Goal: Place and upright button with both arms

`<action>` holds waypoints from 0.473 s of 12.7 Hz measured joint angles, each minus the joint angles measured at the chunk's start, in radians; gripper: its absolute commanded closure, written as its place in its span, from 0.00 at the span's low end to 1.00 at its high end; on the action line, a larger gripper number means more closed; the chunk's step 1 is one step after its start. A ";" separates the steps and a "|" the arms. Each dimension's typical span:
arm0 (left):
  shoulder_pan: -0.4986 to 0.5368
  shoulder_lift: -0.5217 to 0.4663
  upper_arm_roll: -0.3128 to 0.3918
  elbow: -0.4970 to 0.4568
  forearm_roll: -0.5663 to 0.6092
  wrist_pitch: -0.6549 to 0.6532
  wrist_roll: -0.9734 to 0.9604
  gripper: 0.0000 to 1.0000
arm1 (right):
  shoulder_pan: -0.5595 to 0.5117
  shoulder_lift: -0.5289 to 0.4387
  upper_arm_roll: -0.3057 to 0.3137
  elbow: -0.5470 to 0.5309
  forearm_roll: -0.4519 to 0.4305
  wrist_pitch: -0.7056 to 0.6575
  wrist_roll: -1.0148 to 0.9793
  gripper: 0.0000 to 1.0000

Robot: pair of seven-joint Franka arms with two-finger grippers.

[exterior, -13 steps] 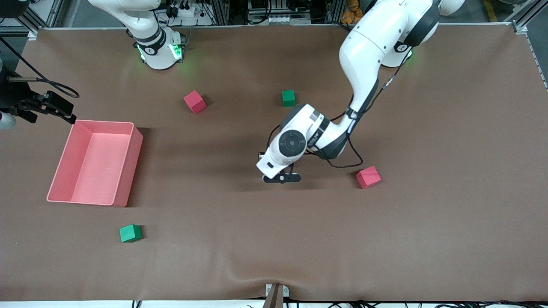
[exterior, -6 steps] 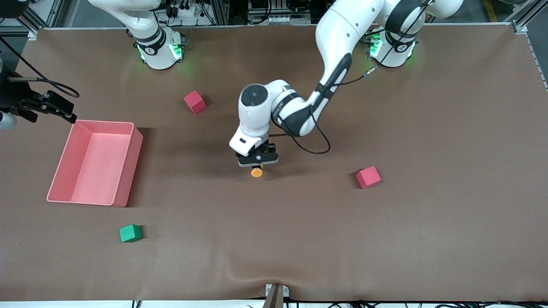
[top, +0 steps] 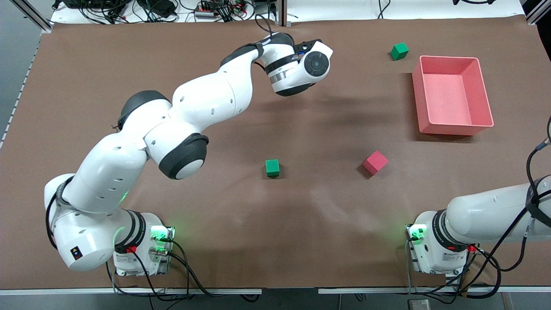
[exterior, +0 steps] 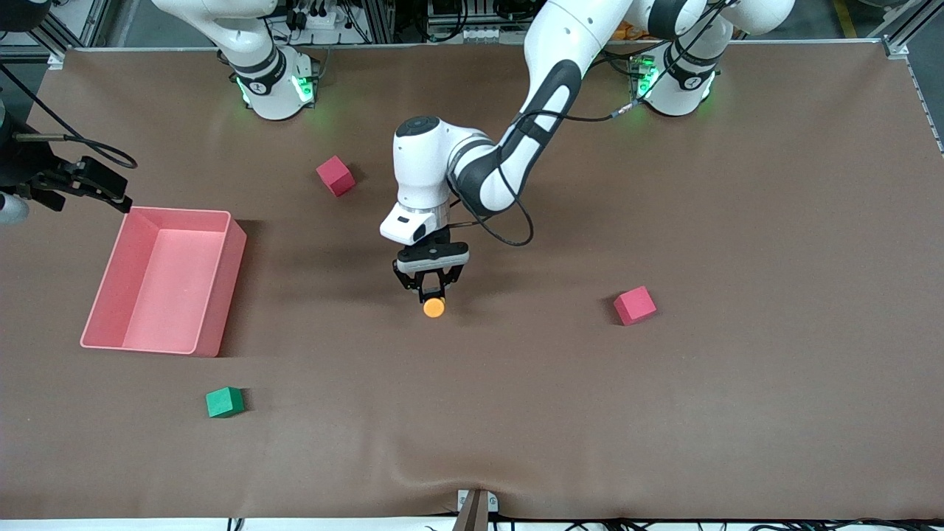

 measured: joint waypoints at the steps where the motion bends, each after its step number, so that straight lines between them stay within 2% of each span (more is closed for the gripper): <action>1: 0.000 0.010 0.001 -0.004 0.072 0.008 -0.038 1.00 | 0.000 0.000 0.000 0.000 0.000 0.000 0.000 0.00; 6: -0.003 0.102 0.007 -0.013 0.439 0.018 -0.338 1.00 | 0.000 0.000 0.000 0.000 0.000 0.000 0.000 0.00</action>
